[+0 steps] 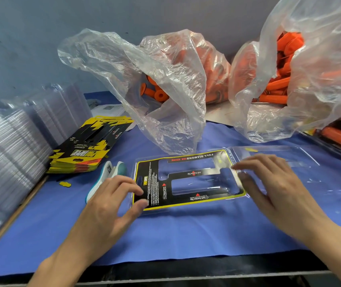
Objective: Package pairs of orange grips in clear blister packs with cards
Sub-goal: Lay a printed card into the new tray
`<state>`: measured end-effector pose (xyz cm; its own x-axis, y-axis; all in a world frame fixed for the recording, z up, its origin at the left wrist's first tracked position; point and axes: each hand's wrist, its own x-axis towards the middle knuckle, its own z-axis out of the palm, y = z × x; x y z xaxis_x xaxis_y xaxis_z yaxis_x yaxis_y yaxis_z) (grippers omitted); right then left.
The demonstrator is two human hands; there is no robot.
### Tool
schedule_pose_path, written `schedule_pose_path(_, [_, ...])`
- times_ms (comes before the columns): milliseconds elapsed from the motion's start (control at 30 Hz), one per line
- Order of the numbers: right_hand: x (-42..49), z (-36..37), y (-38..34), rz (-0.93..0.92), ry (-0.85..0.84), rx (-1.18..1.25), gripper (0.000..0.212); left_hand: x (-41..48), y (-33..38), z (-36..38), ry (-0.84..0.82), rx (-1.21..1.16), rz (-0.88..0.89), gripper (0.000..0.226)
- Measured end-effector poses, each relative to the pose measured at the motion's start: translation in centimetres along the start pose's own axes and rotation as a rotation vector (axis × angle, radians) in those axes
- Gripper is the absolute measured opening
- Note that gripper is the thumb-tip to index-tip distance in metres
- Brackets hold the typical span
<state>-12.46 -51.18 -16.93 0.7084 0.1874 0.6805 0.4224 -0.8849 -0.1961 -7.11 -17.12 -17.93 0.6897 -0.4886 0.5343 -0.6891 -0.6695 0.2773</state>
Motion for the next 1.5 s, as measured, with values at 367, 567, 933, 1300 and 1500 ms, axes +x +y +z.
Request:
schedule_pose_path(367, [3.7, 1.1, 2.0, 0.331, 0.005, 0.052, 0.022, 5.7, 1.8, 1.9, 0.072, -0.101, -0.112, 0.028])
schedule_pose_path(567, [4.7, 1.9, 2.3, 0.392, -0.159, 0.030, 0.022, 7.2, 3.6, 3.7, -0.081, -0.102, -0.108, 0.033])
schedule_pose_path(933, [4.2, 2.1, 2.4, 0.408, -0.329, -0.053, 0.025, 7.4, 3.2, 5.0, -0.300, -0.016, -0.258, 0.071])
schedule_pose_path(1300, [3.9, 2.0, 2.6, 0.360, -0.387, -0.052, 0.031, 7.3, 2.8, 5.3, -0.320, 0.000, -0.267, 0.075])
schedule_pose_path(1500, [3.6, 1.6, 2.6, 0.334, -0.409, 0.019, 0.029, 7.2, 2.7, 5.3, -0.325, 0.007, -0.270, 0.076])
